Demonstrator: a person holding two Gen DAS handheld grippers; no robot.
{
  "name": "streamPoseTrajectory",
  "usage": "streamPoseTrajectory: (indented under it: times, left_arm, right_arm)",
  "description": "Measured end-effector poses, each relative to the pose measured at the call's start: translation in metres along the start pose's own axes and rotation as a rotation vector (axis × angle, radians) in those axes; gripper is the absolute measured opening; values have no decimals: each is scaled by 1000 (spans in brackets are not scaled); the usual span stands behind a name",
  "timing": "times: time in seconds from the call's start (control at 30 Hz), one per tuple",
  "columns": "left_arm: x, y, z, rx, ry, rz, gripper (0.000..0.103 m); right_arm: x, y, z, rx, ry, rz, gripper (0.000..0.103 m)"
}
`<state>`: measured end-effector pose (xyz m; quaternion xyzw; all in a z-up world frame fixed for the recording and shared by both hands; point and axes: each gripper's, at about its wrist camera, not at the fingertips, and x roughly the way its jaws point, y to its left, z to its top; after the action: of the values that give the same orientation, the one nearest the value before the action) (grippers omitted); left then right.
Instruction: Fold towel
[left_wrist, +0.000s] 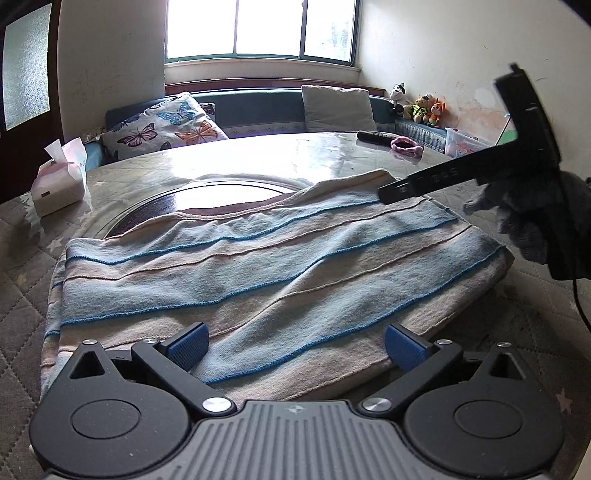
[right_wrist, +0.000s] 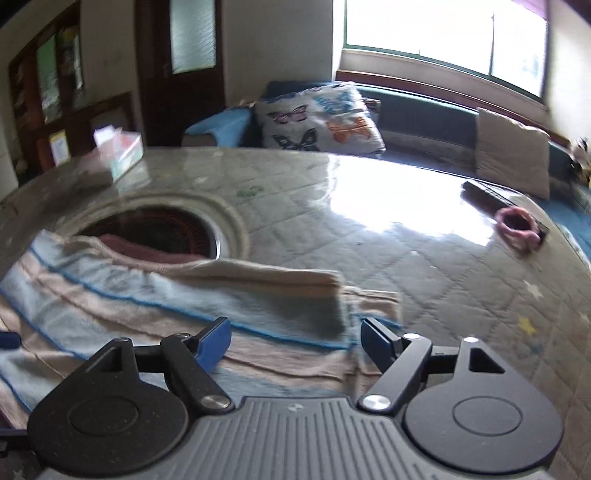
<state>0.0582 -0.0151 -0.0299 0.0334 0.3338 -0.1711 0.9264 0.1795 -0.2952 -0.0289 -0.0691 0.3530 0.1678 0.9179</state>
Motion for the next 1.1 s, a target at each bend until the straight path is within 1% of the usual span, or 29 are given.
streamPoseTrajectory:
  times: [0.13,0.2,0.33,0.43,0.53,0.6,0.67,0.7,0.73,0.93,1.03,1.1]
  left_arm:
    - [0,0,0,-1,0,0,103]
    - [0,0,0,0,0,1,103]
    - [1,0,0,2,2,3,103]
    - [1,0,0,2,2,4,103]
    - [1,0,0,3,2,5,103]
    - [1,0,0,4,2,6,103]
    - [1,0,0,4,3,7,103]
    - [1,0,0,5,3,8,103]
    - [0,-1,0,5,3,9,103]
    - [-6,-3,1,5,-6,25,103]
    - [-15,-2,5,-7,-33,18,103]
    - [-20,2,9,-16,-50,26,103]
  right_arm:
    - [-9,-20,-7,57,-12,-23,79]
    - [-12,-30,-14,90,-1,-31,79]
    - [-16,-37,-24,135,2,-27,78]
    - [-20,-33,-27,146,-6,-18,67]
    - [-22,-29,-29,150,-15,-13,53]
    - [-24,-25,-29,160,-19,7,37]
    - [-25,-22,-28,171,-20,16,25]
    - [-25,-20,-28,177,-21,19,16]
    - [-26,-19,-27,184,-22,21,12]
    - [-36,-14,-15,191,-23,7,10]
    - [-48,-12,-4,191,-31,31,10]
    - [-55,-7,5,203,-32,56,9]
